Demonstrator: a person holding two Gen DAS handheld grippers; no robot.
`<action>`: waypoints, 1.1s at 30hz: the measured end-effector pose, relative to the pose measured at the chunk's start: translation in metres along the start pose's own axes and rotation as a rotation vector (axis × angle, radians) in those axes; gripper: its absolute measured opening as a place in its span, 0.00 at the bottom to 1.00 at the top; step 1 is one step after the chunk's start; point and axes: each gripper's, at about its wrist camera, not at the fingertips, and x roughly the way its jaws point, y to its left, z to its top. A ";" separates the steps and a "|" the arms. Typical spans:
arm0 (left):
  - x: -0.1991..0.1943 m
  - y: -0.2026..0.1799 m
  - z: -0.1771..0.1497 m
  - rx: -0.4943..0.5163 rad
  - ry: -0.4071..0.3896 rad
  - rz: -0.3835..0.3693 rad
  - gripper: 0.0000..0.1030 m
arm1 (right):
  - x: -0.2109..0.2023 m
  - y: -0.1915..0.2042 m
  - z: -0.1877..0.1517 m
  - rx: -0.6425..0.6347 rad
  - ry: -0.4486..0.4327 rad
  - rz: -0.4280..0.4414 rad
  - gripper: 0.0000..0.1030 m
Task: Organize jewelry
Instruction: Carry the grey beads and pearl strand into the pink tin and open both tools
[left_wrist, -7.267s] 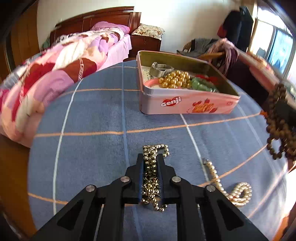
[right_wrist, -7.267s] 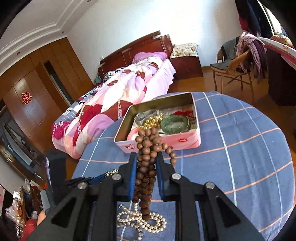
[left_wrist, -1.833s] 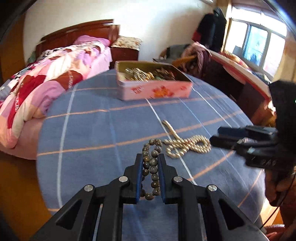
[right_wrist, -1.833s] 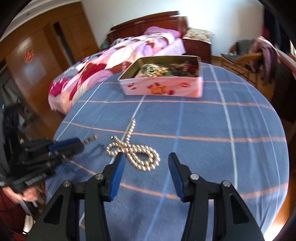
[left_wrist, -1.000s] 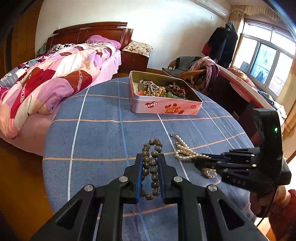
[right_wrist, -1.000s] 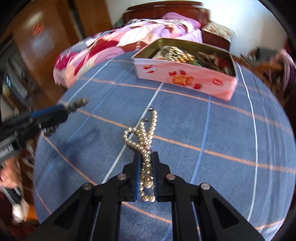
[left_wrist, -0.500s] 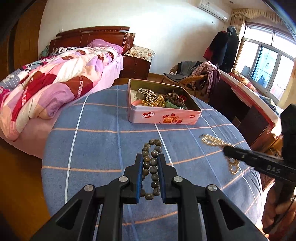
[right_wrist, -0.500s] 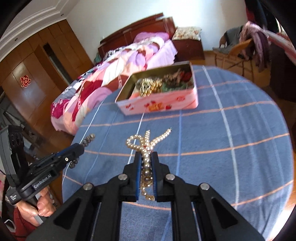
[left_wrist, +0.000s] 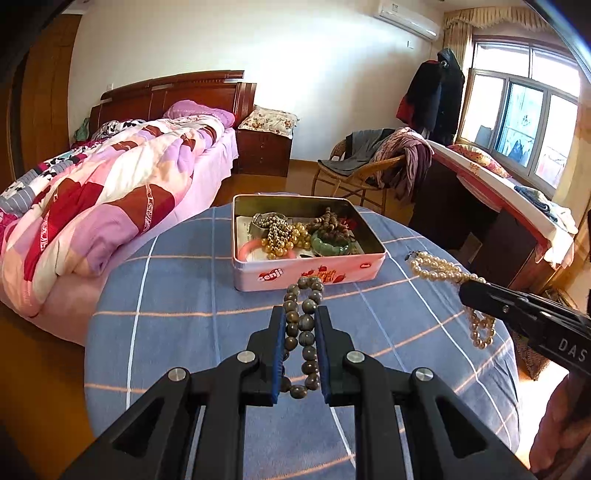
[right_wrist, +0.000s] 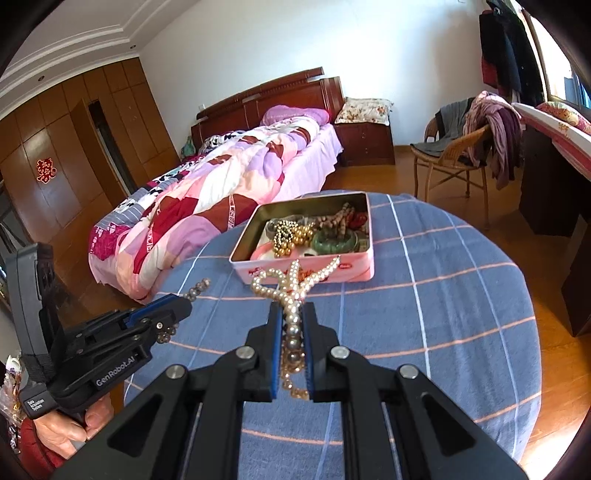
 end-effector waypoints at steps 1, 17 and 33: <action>0.001 -0.001 0.001 0.001 0.002 0.005 0.15 | -0.001 -0.001 0.000 0.001 -0.003 -0.002 0.13; 0.024 -0.004 0.008 -0.055 0.026 -0.067 0.15 | 0.011 -0.007 0.014 -0.001 -0.021 -0.035 0.13; 0.067 -0.003 0.075 -0.056 -0.057 -0.016 0.15 | 0.052 -0.013 0.070 0.010 -0.119 -0.076 0.13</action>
